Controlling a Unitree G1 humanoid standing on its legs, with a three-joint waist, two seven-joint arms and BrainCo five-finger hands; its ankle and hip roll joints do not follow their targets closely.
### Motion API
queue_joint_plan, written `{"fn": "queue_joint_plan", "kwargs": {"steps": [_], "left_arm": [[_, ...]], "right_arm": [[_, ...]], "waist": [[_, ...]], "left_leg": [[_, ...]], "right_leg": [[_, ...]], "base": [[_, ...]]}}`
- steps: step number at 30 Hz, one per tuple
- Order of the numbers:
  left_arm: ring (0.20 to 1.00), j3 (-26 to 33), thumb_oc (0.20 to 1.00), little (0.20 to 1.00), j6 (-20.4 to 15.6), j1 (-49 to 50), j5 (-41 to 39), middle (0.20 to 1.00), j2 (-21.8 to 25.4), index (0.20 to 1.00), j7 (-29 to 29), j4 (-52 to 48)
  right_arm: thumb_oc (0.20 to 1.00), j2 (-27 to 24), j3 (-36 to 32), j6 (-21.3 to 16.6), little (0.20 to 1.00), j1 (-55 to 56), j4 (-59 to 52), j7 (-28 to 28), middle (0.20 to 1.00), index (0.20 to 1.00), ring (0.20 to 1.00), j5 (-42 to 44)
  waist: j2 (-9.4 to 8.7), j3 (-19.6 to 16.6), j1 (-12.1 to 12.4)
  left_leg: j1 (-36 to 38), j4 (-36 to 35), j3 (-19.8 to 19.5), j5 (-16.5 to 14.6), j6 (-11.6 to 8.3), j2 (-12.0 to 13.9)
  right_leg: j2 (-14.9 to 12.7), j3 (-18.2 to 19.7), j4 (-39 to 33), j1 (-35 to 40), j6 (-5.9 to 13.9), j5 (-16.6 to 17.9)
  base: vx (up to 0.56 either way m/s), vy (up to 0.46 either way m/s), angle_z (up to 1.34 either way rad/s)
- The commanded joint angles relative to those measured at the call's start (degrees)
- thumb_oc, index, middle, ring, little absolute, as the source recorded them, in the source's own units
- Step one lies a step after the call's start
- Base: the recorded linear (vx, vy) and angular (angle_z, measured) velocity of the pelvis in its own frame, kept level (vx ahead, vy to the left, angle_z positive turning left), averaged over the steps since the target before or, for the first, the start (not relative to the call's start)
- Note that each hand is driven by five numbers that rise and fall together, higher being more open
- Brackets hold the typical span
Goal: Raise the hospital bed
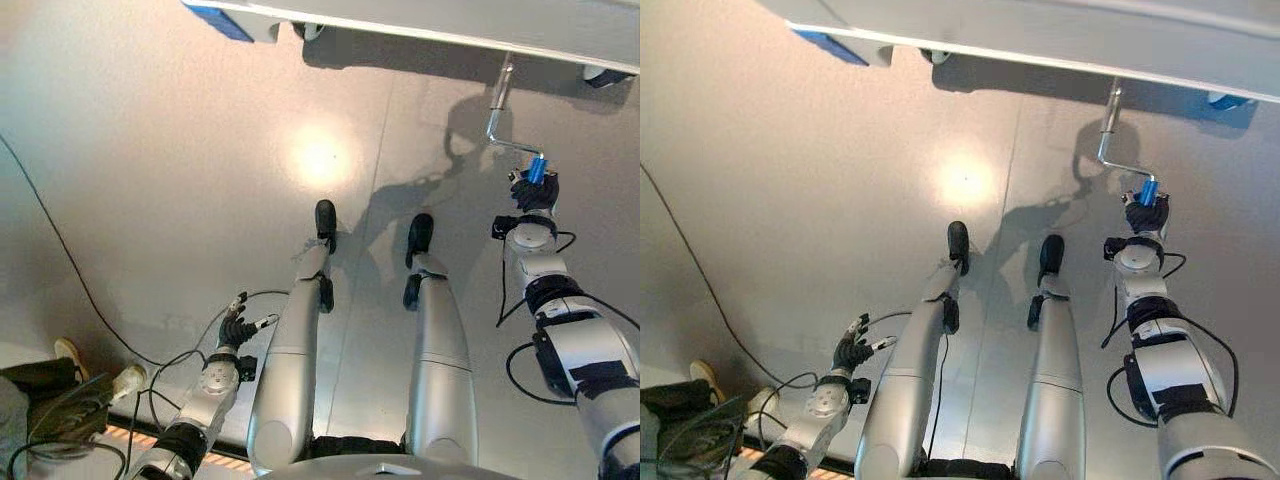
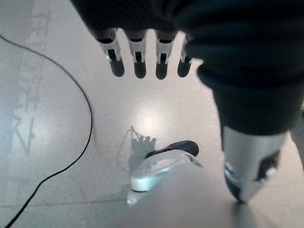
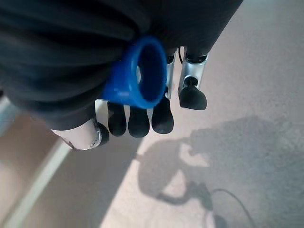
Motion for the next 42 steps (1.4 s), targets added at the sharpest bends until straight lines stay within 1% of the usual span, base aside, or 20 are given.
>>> {"fn": "queue_joint_plan", "kwargs": {"steps": [1,4,5,7,8,11,15,17,22,26,30,31,33,36,37,38,42], "left_arm": [[1.000,-1.59,1.000,1.000,-0.19,3.00,-1.46,1.000,-1.43,1.000,0.78,-0.83],[1.000,-2.34,1.000,1.000,-0.14,2.38,-1.58,1.000,-1.35,1.000,0.87,-1.46],[1.000,-2.32,1.000,1.000,-0.14,2.37,-1.58,1.000,-1.35,1.000,0.87,-1.46],[1.000,-2.64,1.000,1.000,-0.22,2.22,-2.11,1.000,-1.09,1.000,0.89,-2.40],[1.000,-2.62,1.000,1.000,-0.22,2.20,-2.11,1.000,-1.10,1.000,0.89,-2.40],[1.000,-3.27,1.000,1.000,-0.19,1.83,-2.42,1.000,-1.00,1.000,0.75,-3.04],[1.000,-3.27,1.000,1.000,-0.09,1.51,-2.40,1.000,-0.62,1.000,0.64,-2.91],[1.000,-3.88,1.000,1.000,-0.15,1.12,-2.48,1.000,-0.72,1.000,0.64,-3.26],[1.000,-3.89,1.000,1.000,-0.24,0.50,-2.93,1.000,-0.75,1.000,0.74,-3.39],[1.000,-3.87,1.000,1.000,-0.51,-0.03,-3.04,1.000,-0.59,1.000,0.95,-3.05],[1.000,-3.62,1.000,1.000,-0.58,-0.41,-3.01,1.000,-0.44,1.000,1.22,-2.62],[1.000,-3.54,1.000,1.000,-0.75,-0.56,-3.15,1.000,-0.42,1.000,1.29,-2.32],[1.000,-3.42,1.000,1.000,-0.77,-0.64,-3.19,1.000,-0.43,1.000,1.33,-2.28],[1.000,-3.13,1.000,1.000,-0.85,-0.79,-3.42,1.000,-0.09,1.000,1.66,-2.06],[1.000,-2.77,1.000,1.000,-0.79,-0.77,-3.51,1.000,-0.01,1.000,1.76,-1.67],[1.000,-2.76,1.000,1.000,-0.79,-0.77,-3.51,1.000,-0.01,1.000,1.75,-1.67],[1.000,-2.26,1.000,1.000,-0.94,-0.70,-3.86,1.000,0.26,1.000,2.00,-1.04]], "right_arm": [[0.200,-9.20,0.30,4.53,0.200,3.57,6.40,-0.40,0.200,0.200,0.200,1.94],[0.200,-8.18,2.19,5.16,0.200,1.05,7.56,0.21,0.200,0.200,0.200,1.06],[0.200,-8.18,2.21,5.16,0.200,1.01,7.57,0.21,0.200,0.200,0.200,1.06],[0.200,-7.46,3.46,5.51,0.200,-0.54,8.22,0.89,0.200,0.200,0.200,0.42],[0.200,-7.46,3.48,5.51,0.200,-0.60,8.25,0.90,0.200,0.200,0.200,0.43],[0.200,-6.64,4.18,5.90,0.200,-2.46,9.54,1.78,0.200,0.200,0.200,0.17],[0.200,-5.68,6.00,6.05,0.200,-4.34,9.15,2.19,0.200,0.200,0.200,-1.25],[0.200,-4.92,7.11,6.31,0.200,-6.62,9.90,2.90,0.200,0.200,0.200,-2.10],[0.200,-3.39,8.65,6.30,0.200,-8.80,9.25,3.54,0.200,0.200,0.200,-3.08],[0.200,-1.95,11.30,6.39,0.200,-11.66,8.54,4.03,0.200,0.200,0.200,-5.73],[0.200,-0.11,13.46,6.27,0.200,-14.07,6.98,4.32,0.200,0.200,0.200,-7.64],[0.200,1.03,15.13,6.07,0.200,-15.96,5.89,4.61,0.200,0.200,0.200,-9.08],[0.200,1.51,15.22,6.00,0.200,-16.22,5.51,4.63,0.200,0.200,0.200,-9.08],[0.200,3.85,16.92,5.41,0.200,-17.89,2.81,4.69,0.200,0.200,0.200,-9.77],[0.200,5.33,17.78,5.16,0.200,-18.67,0.93,4.72,0.200,0.200,0.200,-9.93],[0.200,5.34,17.79,5.17,0.200,-18.67,0.93,4.72,0.200,0.200,0.200,-9.93],[0.200,8.81,19.67,4.22,0.200,-19.97,-3.86,4.88,0.200,0.200,0.200,-9.93]], "waist": [[5.30,-1.02,-0.65],[6.06,-1.02,0.20],[6.06,-1.02,0.19],[6.67,-1.02,0.98],[6.67,-1.02,0.96],[7.55,-1.02,2.15],[7.91,-1.02,2.70],[8.66,-1.02,3.71],[9.15,-1.02,4.29],[9.64,-1.02,4.86],[9.60,-1.02,4.92],[9.51,-1.02,4.97],[9.43,-1.02,4.93],[9.11,-1.02,4.76],[8.85,-1.02,4.61],[8.84,-1.02,4.60],[8.09,-1.02,4.24]], "left_leg": [[-2.89,9.66,-2.91,-5.99,-3.68,1.68],[-5.37,11.62,-3.01,-6.33,-3.71,1.41],[-5.42,11.67,-3.02,-6.35,-3.71,1.41],[-7.21,12.90,-3.20,-6.47,-3.65,1.26],[-7.28,12.95,-3.20,-6.48,-3.66,1.25],[-9.36,14.61,-3.59,-6.66,-3.61,0.87],[-10.80,15.74,-3.65,-6.89,-3.55,0.77],[-11.49,16.36,-3.96,-7.08,-3.50,0.39],[-12.47,17.30,-4.16,-7.18,-3.47,-0.05],[-12.73,17.39,-4.18,-7.16,-3.48,-0.14],[-12.99,17.57,-4.14,-7.10,-3.50,-0.30],[-13.06,17.65,-4.05,-7.15,-3.47,-0.36],[-13.06,17.61,-4.04,-7.16,-3.50,-0.40],[-13.02,17.56,-4.05,-7.16,-3.51,-0.49],[-13.04,17.50,-3.96,-7.12,-3.52,-0.55],[-13.04,17.50,-3.95,-7.12,-3.52,-0.55],[-12.92,17.17,-3.83,-7.09,-3.42,-0.56]], "right_leg": [[1.20,-0.17,-1.00,-0.88,2.99,4.45],[0.72,-0.42,1.03,-3.13,2.88,4.00],[0.71,-0.42,1.07,-3.18,2.88,3.98],[0.50,-0.59,2.55,-4.88,2.80,3.67],[0.50,-0.59,2.60,-4.94,2.80,3.65],[0.01,-0.94,4.54,-6.67,2.71,3.00],[-0.34,-1.10,5.76,-7.93,2.70,2.69],[-0.63,-1.22,6.92,-8.70,2.72,2.16],[-0.95,-1.16,8.08,-9.46,2.67,1.77],[-1.19,-1.27,8.33,-9.69,2.61,1.55],[-1.24,-1.20,8.75,-9.94,2.54,1.37],[-1.19,-1.20,8.94,-10.13,2.53,1.34],[-1.24,-1.16,8.93,-10.17,2.51,1.34],[-1.29,-1.14,8.76,-10.14,2.56,1.45],[-1.24,-1.03,8.75,-10.14,2.55,1.50],[-1.25,-1.02,8.76,-10.15,2.55,1.49],[-1.23,-1.04,8.34,-10.08,2.56,1.63]], "base": [[0.01,-0.003,0.10],[0.01,0.009,0.08],[0.01,0.009,0.06],[0.01,0.013,0.05],[0.02,0.010,0.04],[0.01,-0.002,0.04],[0.01,0.011,0.06],[0.01,0.011,0.07],[0.01,0.009,0.02],[0.02,0.022,0.04],[0.00,0.000,0.00],[0.00,0.000,0.00],[0.00,0.000,0.00],[0.01,0.010,0.01],[0.00,0.000,0.00],[0.00,0.000,0.00],[0.00,0.000,0.00]]}}
